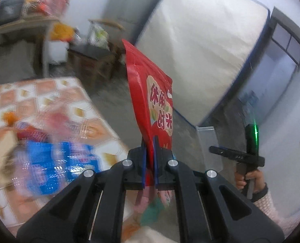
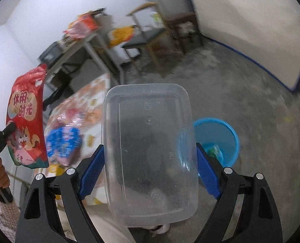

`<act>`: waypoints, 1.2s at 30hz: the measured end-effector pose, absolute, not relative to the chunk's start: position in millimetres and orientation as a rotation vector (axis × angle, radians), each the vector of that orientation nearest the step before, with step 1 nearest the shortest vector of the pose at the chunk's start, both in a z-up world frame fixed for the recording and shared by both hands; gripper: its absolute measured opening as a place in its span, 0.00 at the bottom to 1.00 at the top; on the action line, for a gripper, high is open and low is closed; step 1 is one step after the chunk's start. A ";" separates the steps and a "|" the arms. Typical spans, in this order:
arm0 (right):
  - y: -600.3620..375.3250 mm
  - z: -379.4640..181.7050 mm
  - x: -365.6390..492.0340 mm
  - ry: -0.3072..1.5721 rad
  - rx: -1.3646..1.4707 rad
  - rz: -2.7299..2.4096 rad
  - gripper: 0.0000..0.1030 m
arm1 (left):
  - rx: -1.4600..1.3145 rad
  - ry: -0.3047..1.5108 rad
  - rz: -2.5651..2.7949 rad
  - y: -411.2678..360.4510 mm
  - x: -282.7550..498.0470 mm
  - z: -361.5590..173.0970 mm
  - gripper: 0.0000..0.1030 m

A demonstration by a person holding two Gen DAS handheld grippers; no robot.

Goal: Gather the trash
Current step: 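Carry the red bag with the left tool while the right tool carries the container to the wastebasket, then open the left tool over the wastebasket to drop the red bag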

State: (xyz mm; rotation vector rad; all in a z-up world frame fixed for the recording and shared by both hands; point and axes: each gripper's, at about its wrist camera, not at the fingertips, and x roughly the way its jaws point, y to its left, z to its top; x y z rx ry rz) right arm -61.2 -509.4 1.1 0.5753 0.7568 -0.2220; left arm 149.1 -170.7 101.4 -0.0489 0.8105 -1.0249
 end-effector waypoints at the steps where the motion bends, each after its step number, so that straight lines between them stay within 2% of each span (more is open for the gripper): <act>1: -515.3 -6.1 -64.9 0.764 0.593 -0.237 0.81 | -0.030 0.850 -1.047 -194.8 151.6 94.0 0.04; 7: -562.9 -79.7 -73.5 0.840 0.765 -0.313 0.81 | 0.120 1.090 -1.071 -321.7 161.5 30.6 0.04; 15: -618.5 -175.9 -46.5 0.943 0.955 -0.367 0.81 | 0.329 1.361 -0.980 -450.9 175.8 -73.2 0.04; 21: -648.8 -231.0 -9.5 1.029 1.028 -0.397 0.81 | 0.435 1.466 -0.873 -510.4 188.2 -140.3 0.06; 24: -664.3 -254.9 2.4 1.057 1.063 -0.411 0.81 | 0.420 1.506 -0.842 -528.3 195.0 -161.6 0.12; 26: -673.1 -265.2 11.4 1.059 1.084 -0.422 0.82 | 0.397 1.514 -0.821 -534.0 200.2 -166.9 0.26; 29: -685.2 -279.3 24.2 1.073 1.095 -0.446 0.83 | 0.348 1.477 -0.805 -533.1 202.8 -160.5 0.39; 36: -683.5 -286.0 32.3 1.102 1.017 -0.473 0.83 | 0.334 1.361 -0.846 -514.6 203.0 -120.2 0.43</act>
